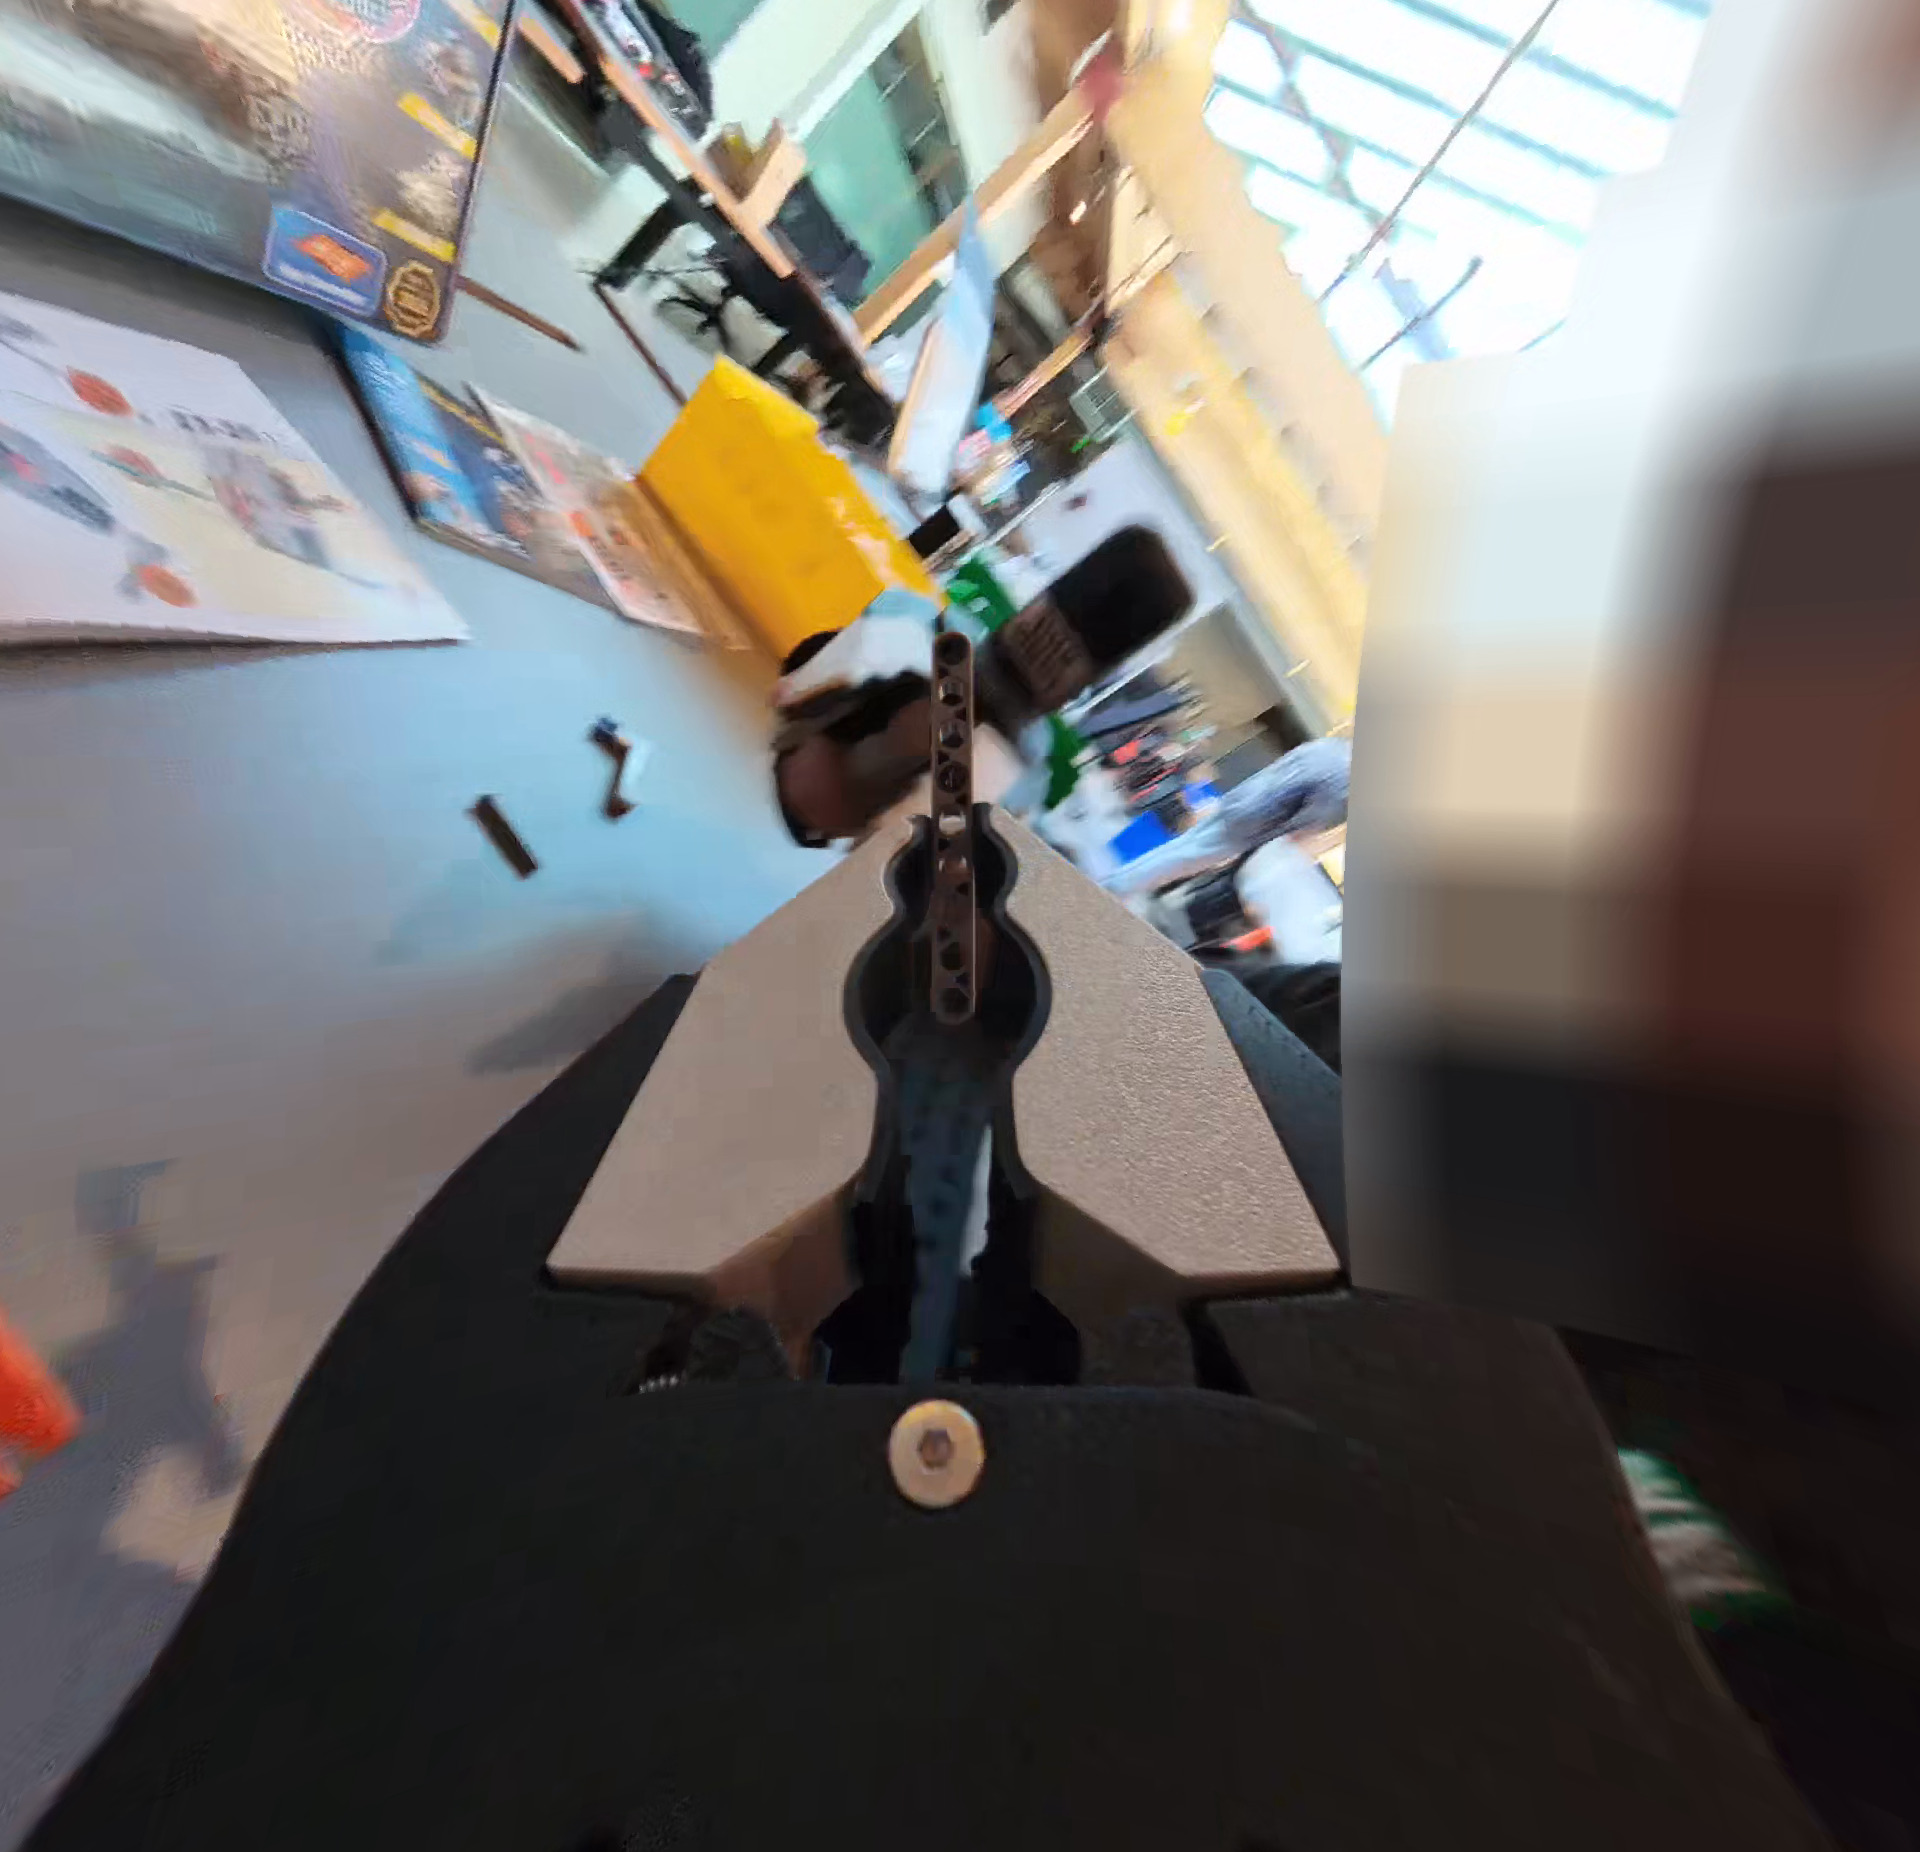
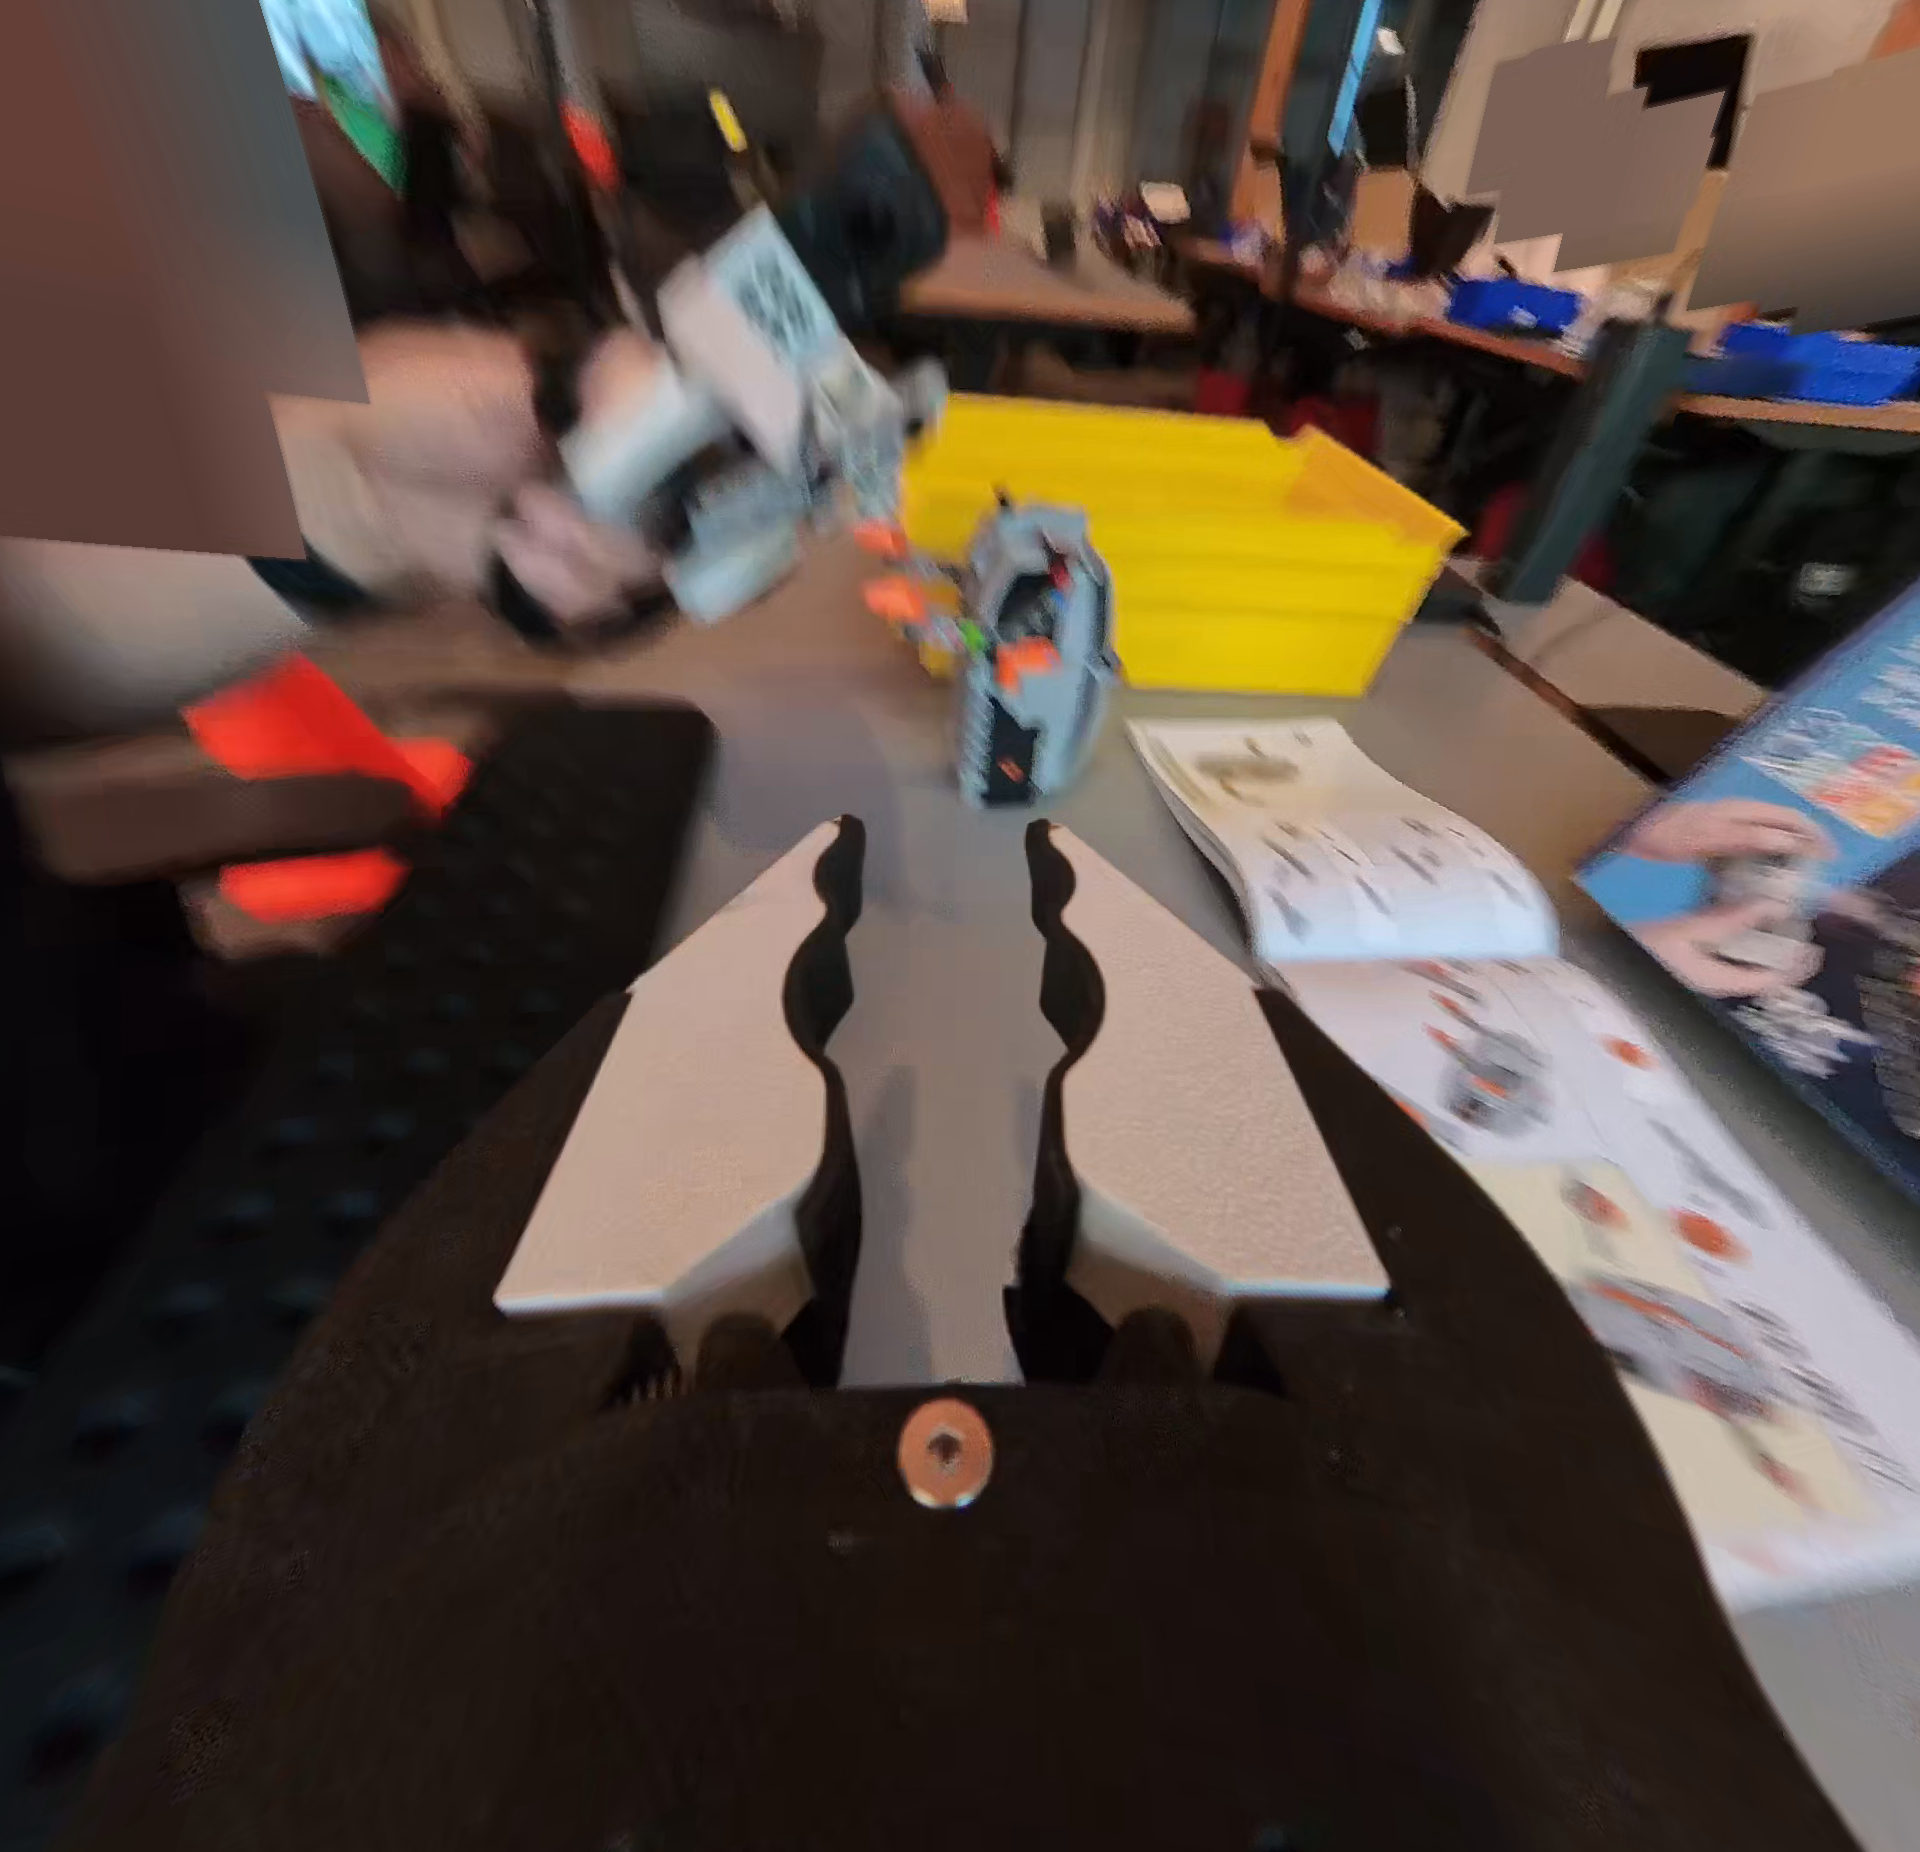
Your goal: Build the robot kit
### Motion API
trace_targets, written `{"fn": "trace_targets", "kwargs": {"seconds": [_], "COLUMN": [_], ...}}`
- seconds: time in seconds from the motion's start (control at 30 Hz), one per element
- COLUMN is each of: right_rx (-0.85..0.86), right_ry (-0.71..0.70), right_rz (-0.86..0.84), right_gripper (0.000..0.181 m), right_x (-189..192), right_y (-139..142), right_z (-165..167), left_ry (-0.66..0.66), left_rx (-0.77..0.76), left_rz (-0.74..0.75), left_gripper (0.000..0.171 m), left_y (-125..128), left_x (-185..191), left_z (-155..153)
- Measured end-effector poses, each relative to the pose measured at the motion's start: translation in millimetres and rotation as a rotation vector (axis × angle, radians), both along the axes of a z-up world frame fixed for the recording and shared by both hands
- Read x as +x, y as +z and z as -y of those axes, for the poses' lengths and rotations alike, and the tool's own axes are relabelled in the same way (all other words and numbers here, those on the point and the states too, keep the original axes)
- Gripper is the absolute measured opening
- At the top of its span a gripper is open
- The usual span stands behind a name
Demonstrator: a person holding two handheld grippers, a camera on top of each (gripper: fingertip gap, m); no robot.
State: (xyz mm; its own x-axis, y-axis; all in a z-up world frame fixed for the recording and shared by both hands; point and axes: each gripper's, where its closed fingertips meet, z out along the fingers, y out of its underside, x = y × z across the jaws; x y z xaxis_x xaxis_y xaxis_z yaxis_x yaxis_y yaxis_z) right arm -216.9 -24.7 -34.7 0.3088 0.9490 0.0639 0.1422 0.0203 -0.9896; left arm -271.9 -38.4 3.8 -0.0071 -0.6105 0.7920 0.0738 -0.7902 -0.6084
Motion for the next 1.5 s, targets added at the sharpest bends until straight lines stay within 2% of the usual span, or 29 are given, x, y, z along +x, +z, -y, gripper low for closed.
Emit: {"fn": "trace_targets", "kwargs": {"seconds": [0.07,0.13,0.2,0.27,0.37,0.43,0.53,0.63,0.77,0.87,0.93,1.07,1.23,1.33,1.37,1.43,1.5], "right_rx": [-0.166,-0.345,-0.486,-0.607,-0.693,-0.694,-0.660,-0.679,-0.712,-0.710,-0.702,-0.693,-0.716,-0.645,-0.617,-0.588,-0.599], "right_ry": [0.095,0.132,0.183,0.229,0.284,0.261,0.255,0.264,0.266,0.283,0.287,0.264,0.247,0.223,0.214,0.203,0.209], "right_rz": [-0.150,-0.212,-0.305,-0.386,-0.476,-0.435,-0.381,-0.375,-0.354,-0.351,-0.357,-0.342,-0.375,-0.362,-0.331,-0.272,-0.270], "right_gripper": [0.041,0.047,0.043,0.032,0.019,0.018,0.004,0.003,0.003,0.003,0.003,0.000,0.000,0.022,0.024,0.034,0.036], "right_x": [-5.9,-12.9,-16.7,-15.4,-12.2,-14.5,-16.2,-14.3,-12.0,-10.8,-9.8,-8.1,-5.1,2.6,5.2,5.5,-0.4], "right_y": [18.2,16.3,17.7,20.6,26.3,18.4,12.6,12.2,7.8,9.1,10.2,6.0,6.5,11.2,10.1,4.0,-0.7], "right_z": [12.9,14.5,15.9,14.0,13.1,11.0,13.6,14.3,12.7,14.4,13.9,10.8,4.8,-1.2,-1.8,-1.3,0.3], "left_ry": [0.005,0.017,0.030,0.053,0.055,0.054,0.057,0.018,-0.062,-0.083,-0.106,-0.167,-0.126,-0.114,-0.095,-0.052,-0.035], "left_rx": [0.137,0.206,0.221,0.221,0.222,0.217,0.210,0.201,0.119,0.093,0.103,0.132,0.125,0.083,0.079,0.125,0.210], "left_rz": [-0.070,-0.088,-0.079,-0.070,-0.094,-0.107,-0.123,-0.105,-0.070,-0.013,-0.027,-0.113,-0.104,-0.109,-0.120,-0.201,-0.338], "left_gripper": [0.006,0.005,0.005,0.005,0.005,0.005,0.006,0.006,0.022,0.013,0.006,0.006,0.006,0.006,0.006,0.005,0.005], "left_y": [-9.6,-14.8,-16.5,-17.5,-25.5,-31.4,-38.5,-38.5,-36.0,-29.2,-30.7,-39.9,-37.6,-39.4,-40.2,-42.2,-41.6], "left_x": [14.8,25.5,30.8,31.3,35.3,39.5,43.3,46.4,52.3,54.1,56.4,64.5,64.5,59.6,57.1,53.8,53.8], "left_z": [14.3,22.0,23.0,19.8,18.9,18.7,17.7,21.9,21.3,13.9,11.2,15.0,9.6,5.5,2.8,-2.5,-5.2]}}
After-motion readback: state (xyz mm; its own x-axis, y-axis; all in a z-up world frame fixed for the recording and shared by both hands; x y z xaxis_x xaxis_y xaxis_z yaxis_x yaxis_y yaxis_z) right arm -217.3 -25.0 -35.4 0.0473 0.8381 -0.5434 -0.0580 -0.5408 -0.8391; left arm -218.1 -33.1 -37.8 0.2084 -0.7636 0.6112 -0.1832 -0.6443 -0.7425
